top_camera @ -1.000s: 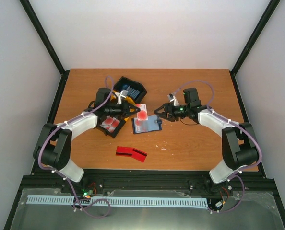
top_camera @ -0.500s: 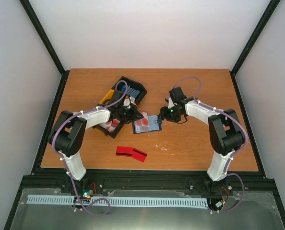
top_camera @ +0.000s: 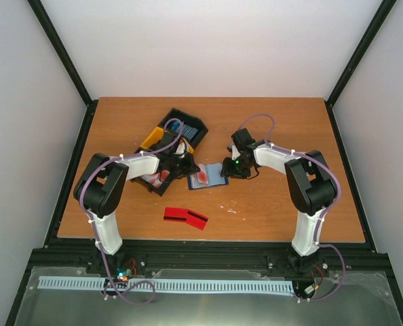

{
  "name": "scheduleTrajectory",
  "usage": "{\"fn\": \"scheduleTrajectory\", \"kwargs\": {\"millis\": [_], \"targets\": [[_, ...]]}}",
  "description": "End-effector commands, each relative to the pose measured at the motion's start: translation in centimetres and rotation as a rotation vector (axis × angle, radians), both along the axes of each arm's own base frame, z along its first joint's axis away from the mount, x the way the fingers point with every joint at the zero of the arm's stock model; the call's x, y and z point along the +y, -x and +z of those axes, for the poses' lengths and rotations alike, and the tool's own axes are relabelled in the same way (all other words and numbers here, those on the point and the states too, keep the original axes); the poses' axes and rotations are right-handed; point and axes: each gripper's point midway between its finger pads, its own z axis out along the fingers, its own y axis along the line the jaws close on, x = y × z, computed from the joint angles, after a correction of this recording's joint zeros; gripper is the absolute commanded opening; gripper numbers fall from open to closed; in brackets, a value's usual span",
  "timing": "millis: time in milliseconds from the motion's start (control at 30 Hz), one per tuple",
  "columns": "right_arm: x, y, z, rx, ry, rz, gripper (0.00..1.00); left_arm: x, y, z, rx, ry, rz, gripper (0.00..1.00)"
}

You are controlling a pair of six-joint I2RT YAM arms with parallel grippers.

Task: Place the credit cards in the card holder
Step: Insert the credit card into the card holder.

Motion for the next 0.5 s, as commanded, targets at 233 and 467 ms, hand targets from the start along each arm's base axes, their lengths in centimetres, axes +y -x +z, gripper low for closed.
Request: {"fn": "scheduleTrajectory", "kwargs": {"millis": [233,467], "targets": [[-0.4,0.9,-1.6,0.052,0.04,-0.011,0.4,-1.7,-0.4,0.1,-0.031,0.067,-0.035,0.01],[-0.3,1.1,-2.1,0.075,0.039,-0.006,0.38,-1.9,0.1,-0.8,0.017,0.076,-0.037,0.0]]}}
